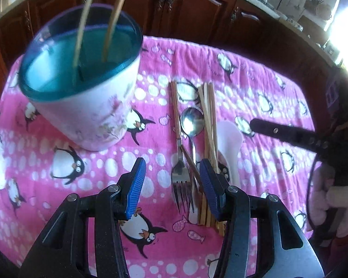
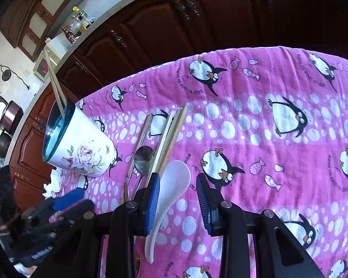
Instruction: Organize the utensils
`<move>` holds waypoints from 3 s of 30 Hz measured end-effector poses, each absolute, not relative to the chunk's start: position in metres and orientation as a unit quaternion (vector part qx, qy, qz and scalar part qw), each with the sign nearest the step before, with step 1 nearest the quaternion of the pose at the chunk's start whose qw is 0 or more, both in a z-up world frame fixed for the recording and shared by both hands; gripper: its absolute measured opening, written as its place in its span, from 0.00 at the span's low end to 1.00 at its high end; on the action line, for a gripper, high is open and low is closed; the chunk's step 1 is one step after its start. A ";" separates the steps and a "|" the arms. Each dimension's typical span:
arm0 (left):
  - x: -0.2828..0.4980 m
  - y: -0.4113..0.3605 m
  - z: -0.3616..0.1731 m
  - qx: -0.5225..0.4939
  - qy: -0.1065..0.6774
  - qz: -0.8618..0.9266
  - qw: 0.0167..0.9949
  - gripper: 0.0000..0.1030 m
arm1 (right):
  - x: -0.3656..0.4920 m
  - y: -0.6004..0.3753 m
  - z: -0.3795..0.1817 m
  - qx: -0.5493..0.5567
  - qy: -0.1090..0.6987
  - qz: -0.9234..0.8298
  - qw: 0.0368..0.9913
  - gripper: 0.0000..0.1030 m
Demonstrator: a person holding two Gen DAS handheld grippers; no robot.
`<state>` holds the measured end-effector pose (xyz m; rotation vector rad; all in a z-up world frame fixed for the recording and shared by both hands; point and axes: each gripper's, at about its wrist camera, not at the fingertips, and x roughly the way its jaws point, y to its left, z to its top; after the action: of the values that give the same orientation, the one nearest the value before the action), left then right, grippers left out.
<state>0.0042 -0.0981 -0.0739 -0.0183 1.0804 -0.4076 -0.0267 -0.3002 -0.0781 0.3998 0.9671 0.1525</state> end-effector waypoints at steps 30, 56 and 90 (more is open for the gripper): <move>0.048 -0.139 -0.117 -0.024 0.563 -0.186 0.805 0.18 | 0.009 -0.312 -0.122 0.239 0.485 0.121 0.833 0.14; -0.011 -0.086 -0.027 -0.058 0.469 -0.228 0.851 0.04 | -0.100 -0.343 -0.063 0.231 0.414 0.073 0.877 0.03; -0.040 -0.033 0.038 -0.059 0.411 -0.204 0.887 0.04 | -0.094 -0.277 0.012 0.173 0.362 0.128 0.907 0.03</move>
<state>-0.0405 -0.0328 0.0382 -0.1219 0.8542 -0.4251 -0.0941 -0.2773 0.0116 0.3561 0.7477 0.2651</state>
